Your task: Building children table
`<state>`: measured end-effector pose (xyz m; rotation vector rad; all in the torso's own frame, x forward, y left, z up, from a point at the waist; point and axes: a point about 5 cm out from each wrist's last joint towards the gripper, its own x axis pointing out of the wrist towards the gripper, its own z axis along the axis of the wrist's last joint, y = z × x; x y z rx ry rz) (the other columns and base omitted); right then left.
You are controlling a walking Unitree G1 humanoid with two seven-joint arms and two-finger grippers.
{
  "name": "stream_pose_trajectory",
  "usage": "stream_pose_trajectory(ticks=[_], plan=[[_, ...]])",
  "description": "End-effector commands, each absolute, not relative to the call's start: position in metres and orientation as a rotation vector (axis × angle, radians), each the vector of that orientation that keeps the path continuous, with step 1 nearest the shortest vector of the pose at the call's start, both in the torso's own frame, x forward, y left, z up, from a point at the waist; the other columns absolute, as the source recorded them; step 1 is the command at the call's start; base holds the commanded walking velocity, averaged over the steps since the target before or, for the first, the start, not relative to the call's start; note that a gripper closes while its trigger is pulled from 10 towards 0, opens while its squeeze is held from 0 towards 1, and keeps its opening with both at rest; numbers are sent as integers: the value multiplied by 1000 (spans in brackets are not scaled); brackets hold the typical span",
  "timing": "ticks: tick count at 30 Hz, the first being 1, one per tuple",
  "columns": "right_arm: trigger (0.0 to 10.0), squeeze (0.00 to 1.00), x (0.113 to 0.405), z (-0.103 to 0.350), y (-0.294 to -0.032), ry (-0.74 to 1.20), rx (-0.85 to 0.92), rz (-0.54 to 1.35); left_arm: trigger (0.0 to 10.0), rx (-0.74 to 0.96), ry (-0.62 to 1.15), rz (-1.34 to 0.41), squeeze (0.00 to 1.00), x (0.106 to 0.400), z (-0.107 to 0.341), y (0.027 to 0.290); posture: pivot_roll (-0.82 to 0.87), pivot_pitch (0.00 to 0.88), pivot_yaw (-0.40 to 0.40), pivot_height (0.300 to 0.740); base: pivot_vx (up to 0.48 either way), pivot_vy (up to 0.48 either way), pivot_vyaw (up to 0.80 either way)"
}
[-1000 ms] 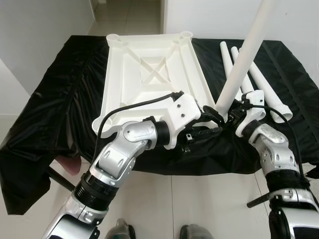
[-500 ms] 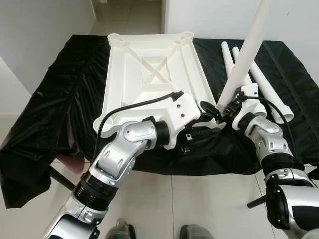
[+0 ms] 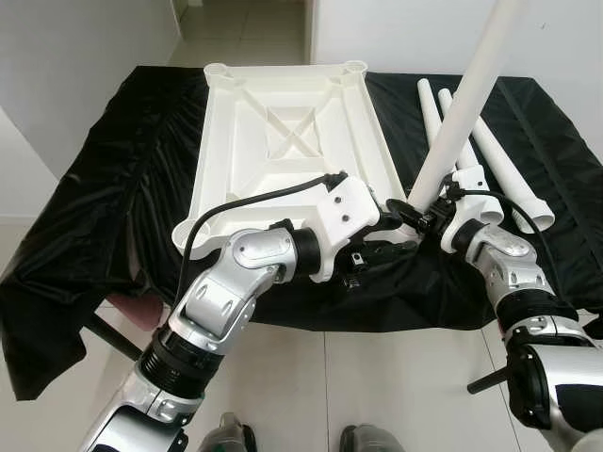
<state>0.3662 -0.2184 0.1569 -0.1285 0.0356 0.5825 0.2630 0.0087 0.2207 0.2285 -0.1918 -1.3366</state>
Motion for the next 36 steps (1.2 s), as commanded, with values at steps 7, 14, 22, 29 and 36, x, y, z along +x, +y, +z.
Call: stream_pose_trajectory(ticks=[7, 14, 22, 29, 36], plan=[[10000, 0, 369, 159, -216, 12, -114, 505, 10000, 238, -197, -1329, 0, 261, 223, 9, -38, 63, 56, 740, 0, 0, 0], [10000, 0, 370, 166, -206, -68, -79, 398, 10000, 235, -194, -1334, 0, 260, 223, 9, -37, 67, 57, 740, 0, 0, 0], [10000, 0, 369, 169, -195, -110, -51, 340, 10000, 236, -191, -1338, 0, 259, 222, 9, -39, 67, 59, 740, 0, 0, 0], [10000, 0, 368, 169, -179, -131, 15, 184, 10000, 235, -188, -1348, 0, 257, 221, 8, -39, 60, 60, 740, 0, 0, 0], [10000, 0, 365, 167, -190, -117, 59, -81, 10000, 234, -188, -1354, 0, 256, 221, 6, -39, 60, 60, 740, 0, 0, 0]])
